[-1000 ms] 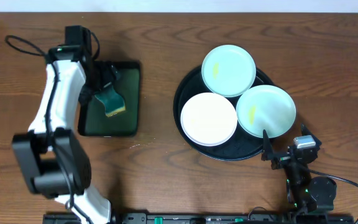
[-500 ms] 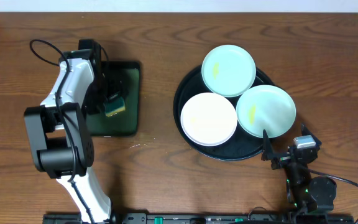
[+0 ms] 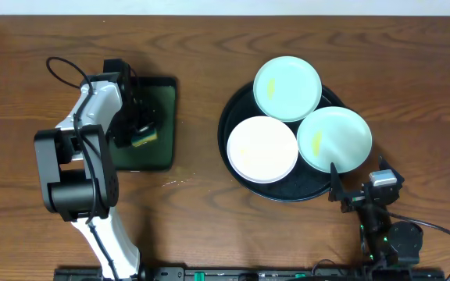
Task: Clean dirty plates on tray and stack at the side
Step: 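Grasp the sponge with the left gripper and lift it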
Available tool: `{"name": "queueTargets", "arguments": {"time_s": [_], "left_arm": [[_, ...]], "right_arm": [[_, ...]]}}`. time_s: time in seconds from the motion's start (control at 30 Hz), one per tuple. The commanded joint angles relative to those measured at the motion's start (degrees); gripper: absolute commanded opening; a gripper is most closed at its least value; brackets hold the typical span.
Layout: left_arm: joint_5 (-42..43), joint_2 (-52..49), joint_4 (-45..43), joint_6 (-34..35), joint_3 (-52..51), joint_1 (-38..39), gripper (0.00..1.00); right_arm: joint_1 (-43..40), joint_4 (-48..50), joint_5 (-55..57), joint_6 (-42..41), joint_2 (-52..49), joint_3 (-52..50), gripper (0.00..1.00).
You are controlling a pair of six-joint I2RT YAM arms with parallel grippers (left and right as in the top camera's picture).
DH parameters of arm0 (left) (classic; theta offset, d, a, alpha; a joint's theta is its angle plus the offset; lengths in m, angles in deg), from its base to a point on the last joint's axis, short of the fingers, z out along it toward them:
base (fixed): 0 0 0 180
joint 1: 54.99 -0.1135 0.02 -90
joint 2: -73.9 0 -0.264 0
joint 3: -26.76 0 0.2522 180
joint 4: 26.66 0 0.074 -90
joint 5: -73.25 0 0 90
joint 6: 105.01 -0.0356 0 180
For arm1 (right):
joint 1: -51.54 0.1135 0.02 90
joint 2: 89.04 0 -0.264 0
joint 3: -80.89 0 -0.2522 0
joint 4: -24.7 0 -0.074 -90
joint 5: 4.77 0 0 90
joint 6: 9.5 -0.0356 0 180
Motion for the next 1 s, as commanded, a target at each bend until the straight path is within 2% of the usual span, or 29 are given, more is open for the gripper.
{"name": "queueTargets", "arguments": {"time_s": [0.0,0.13,0.27,0.4,0.43,0.47,0.5,0.53,0.57,0.73,0.97], "left_arm": [[-0.20,-0.66,-0.04,-1.31,-0.39,-0.02,0.64],[-0.15,-0.66,0.02,-1.31,-0.39,-0.04,0.40],[-0.24,-0.66,-0.13,-1.29,-0.39,-0.04,0.08],[-0.26,-0.66,-0.44,-1.25,-0.39,-0.04,0.08],[-0.26,-0.66,-0.57,-1.27,-0.39,-0.04,0.14],[-0.28,-0.66,-0.66,-1.31,-0.39,-0.04,0.36],[-0.48,-0.66,-0.85,-1.31,-0.39,-0.04,0.72],[-0.79,-0.66,-1.22,-1.33,-0.39,-0.04,0.85],[-1.25,-0.66,-1.70,-1.31,-0.39,-0.04,0.89],[-4.70,-0.63,-4.79,-1.31,-0.39,-0.04,0.89],[-4.90,-0.63,-11.37,-1.33,-0.37,-0.04,0.89]], "right_arm": [[0.39,-0.22,0.11,0.48,0.22,-0.09,0.99],[0.39,-0.22,0.11,0.48,0.22,-0.09,0.99],[0.39,-0.22,0.11,0.48,0.22,-0.09,0.99],[0.39,-0.22,0.11,0.48,0.22,-0.09,0.99],[0.39,-0.22,0.11,0.48,0.22,-0.09,0.99],[0.39,-0.22,0.11,0.48,0.22,-0.09,0.99],[0.39,-0.22,0.11,0.48,0.22,-0.09,0.99],[0.39,-0.22,0.11,0.48,0.22,-0.09,0.99],[0.39,-0.22,0.11,0.48,0.22,-0.09,0.99],[0.39,-0.22,0.11,0.48,0.22,-0.09,0.99],[0.39,-0.22,0.11,0.48,0.22,-0.09,0.99]]}}
